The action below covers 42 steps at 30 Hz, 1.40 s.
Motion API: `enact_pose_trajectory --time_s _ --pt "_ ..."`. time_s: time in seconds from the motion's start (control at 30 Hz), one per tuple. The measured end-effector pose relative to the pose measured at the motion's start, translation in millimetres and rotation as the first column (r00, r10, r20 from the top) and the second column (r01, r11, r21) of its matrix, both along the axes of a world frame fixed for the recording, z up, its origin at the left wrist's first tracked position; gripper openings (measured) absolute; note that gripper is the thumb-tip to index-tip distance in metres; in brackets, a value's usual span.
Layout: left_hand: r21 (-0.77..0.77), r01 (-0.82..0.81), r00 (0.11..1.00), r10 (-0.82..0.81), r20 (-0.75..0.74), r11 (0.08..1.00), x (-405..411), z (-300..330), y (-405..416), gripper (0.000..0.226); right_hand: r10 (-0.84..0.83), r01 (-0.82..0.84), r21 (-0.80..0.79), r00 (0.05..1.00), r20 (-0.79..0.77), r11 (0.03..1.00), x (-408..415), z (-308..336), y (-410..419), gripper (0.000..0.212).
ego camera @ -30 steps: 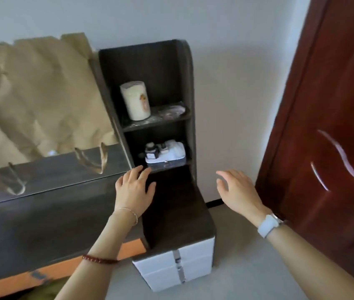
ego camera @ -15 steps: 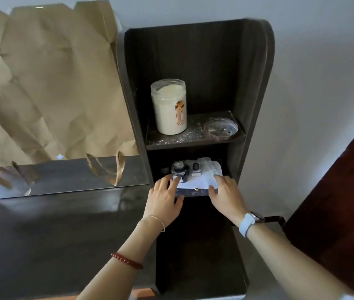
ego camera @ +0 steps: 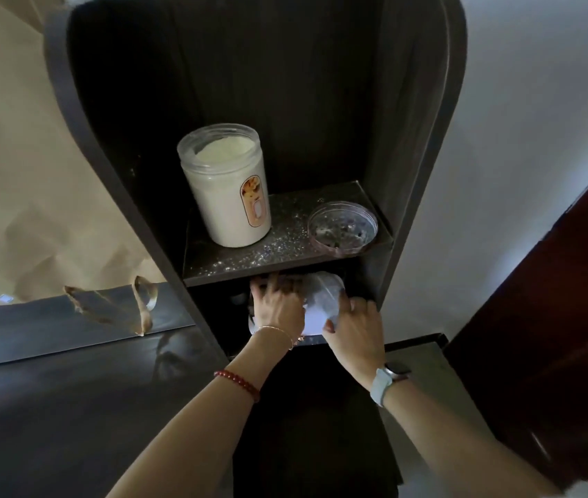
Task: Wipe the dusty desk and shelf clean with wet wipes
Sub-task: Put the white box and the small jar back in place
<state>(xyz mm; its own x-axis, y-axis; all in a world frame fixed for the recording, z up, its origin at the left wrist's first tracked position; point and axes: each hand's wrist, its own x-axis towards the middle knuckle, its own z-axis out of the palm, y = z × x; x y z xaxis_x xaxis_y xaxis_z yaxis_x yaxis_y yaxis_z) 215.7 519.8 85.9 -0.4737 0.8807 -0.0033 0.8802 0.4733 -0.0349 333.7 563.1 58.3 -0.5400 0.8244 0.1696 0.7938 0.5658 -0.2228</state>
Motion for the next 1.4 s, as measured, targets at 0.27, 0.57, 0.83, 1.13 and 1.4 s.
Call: enact_pose_trajectory --time_s 0.27,0.57,0.83,1.13,1.4 --pt "0.295 0.186 0.975 -0.139 -0.174 0.937 0.3 -5.3 -10.4 0.045 0.040 -0.104 -0.142 0.917 -0.396 0.984 75.7 -15.8 -34.0 0.057" --pt "0.538 -0.180 0.890 -0.097 0.446 0.824 33.1 -58.6 -142.3 0.028 0.166 -0.223 -0.286 0.963 -0.210 0.932 119.4 -130.5 -86.4 0.065" --pt "0.304 -0.506 0.799 0.305 0.519 0.807 19.2 -105.4 -236.6 0.034 0.531 -0.378 -0.501 0.822 0.204 0.778 64.6 -206.6 -83.3 0.050" --pt "0.279 -0.565 0.774 0.382 0.504 0.777 22.5 -118.4 -247.3 0.033 0.588 -0.406 -0.475 0.736 0.336 0.780 27.8 -235.4 -61.6 0.063" --pt "0.303 -0.537 0.794 0.351 0.497 0.787 14.6 -111.3 -231.1 0.033 0.533 -0.404 -0.467 0.826 0.183 0.787 33.6 -216.3 -82.0 0.060"
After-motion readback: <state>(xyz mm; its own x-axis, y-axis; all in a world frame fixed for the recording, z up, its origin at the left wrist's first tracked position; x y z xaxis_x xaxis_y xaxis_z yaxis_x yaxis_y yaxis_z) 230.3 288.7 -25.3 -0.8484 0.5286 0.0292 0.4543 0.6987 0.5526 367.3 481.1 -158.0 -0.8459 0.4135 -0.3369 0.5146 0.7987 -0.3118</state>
